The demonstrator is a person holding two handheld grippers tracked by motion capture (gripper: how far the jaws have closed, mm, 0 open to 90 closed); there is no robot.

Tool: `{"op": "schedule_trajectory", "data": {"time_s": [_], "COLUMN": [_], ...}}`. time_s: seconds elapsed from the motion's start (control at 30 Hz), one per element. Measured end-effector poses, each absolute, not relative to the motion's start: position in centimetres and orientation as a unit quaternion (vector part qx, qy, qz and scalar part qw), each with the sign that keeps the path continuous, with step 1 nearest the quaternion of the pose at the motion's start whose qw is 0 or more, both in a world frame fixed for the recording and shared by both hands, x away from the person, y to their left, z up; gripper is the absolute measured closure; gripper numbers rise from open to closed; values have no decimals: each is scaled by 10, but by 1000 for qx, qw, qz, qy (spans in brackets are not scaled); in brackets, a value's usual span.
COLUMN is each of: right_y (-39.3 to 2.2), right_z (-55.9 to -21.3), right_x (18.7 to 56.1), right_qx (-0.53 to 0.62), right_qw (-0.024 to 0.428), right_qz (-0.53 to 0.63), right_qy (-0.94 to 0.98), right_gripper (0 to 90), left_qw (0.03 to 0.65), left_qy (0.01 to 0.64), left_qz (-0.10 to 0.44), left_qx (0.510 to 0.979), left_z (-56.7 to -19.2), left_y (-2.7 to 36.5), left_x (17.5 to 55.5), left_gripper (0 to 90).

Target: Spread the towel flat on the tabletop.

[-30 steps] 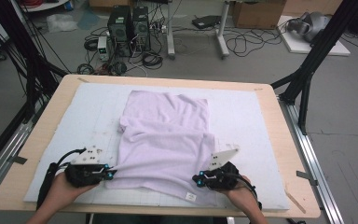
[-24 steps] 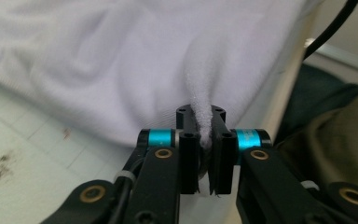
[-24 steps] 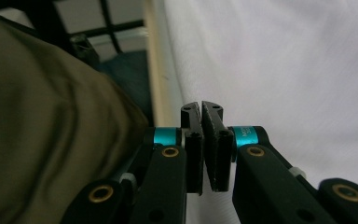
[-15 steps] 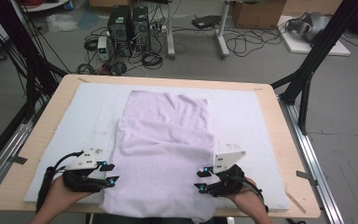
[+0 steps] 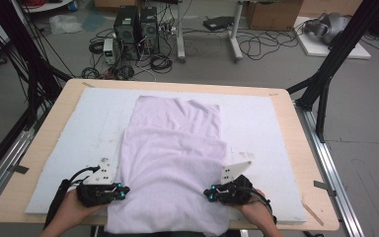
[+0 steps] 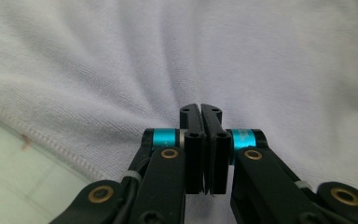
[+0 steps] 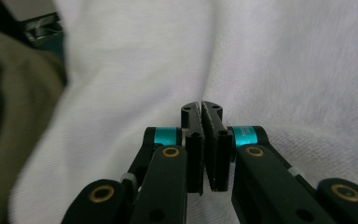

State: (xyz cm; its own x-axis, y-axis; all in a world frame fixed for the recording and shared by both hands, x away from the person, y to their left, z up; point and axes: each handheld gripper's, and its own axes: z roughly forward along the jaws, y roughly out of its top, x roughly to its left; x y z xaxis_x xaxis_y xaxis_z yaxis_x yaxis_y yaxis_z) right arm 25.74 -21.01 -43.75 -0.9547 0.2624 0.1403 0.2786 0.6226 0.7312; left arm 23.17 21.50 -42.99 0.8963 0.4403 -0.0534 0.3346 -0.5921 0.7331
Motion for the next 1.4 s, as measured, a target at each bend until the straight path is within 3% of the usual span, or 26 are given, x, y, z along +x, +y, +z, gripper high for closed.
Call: {"op": "schedule_trajectory", "data": {"time_s": [0.13,0.23,0.37,0.53,0.67,0.8,1.1,1.13,1.23,1.27,1.33,1.4], "right_y": [-214,-217,-215,-214,-211,-214,-218,-220,-224,-224,-226,-224], "right_z": [-423,-406,-405,-430,-442,-445,-435,-429,-418,-417,-419,-425], "right_x": [228,220,245,284,295,297,270,263,263,267,278,286], "right_qx": [-115,-111,-147,-188,-191,-187,-149,-140,-145,-152,-167,-175], "right_qw": [38,13,-42,-38,-42,-36,4,3,-35,-48,-49,-54], "right_qz": [-438,-453,-422,-395,-383,-398,-416,-430,-418,-406,-404,-392], "right_qy": [-891,-884,-893,-898,-903,-897,-897,-892,-896,-900,-898,-902], "right_gripper": [872,759,614,587,659,842,875,858,750,695,664,641], "left_qw": [423,430,419,393,392,400,427,428,424,421,415,405], "left_qy": [196,197,217,238,240,234,210,207,211,213,226,233], "left_qz": [68,82,104,110,101,88,75,80,103,108,113,110], "left_qx": [882,877,876,881,882,882,876,876,875,875,874,877], "left_z": [-413,-406,-411,-429,-442,-442,-425,-422,-414,-414,-417,-425], "left_y": [222,221,213,205,203,205,221,222,221,219,216,212], "left_x": [203,205,235,268,281,280,245,242,247,252,264,275], "left_gripper": [867,718,601,573,613,859,873,847,660,633,577,576]}}
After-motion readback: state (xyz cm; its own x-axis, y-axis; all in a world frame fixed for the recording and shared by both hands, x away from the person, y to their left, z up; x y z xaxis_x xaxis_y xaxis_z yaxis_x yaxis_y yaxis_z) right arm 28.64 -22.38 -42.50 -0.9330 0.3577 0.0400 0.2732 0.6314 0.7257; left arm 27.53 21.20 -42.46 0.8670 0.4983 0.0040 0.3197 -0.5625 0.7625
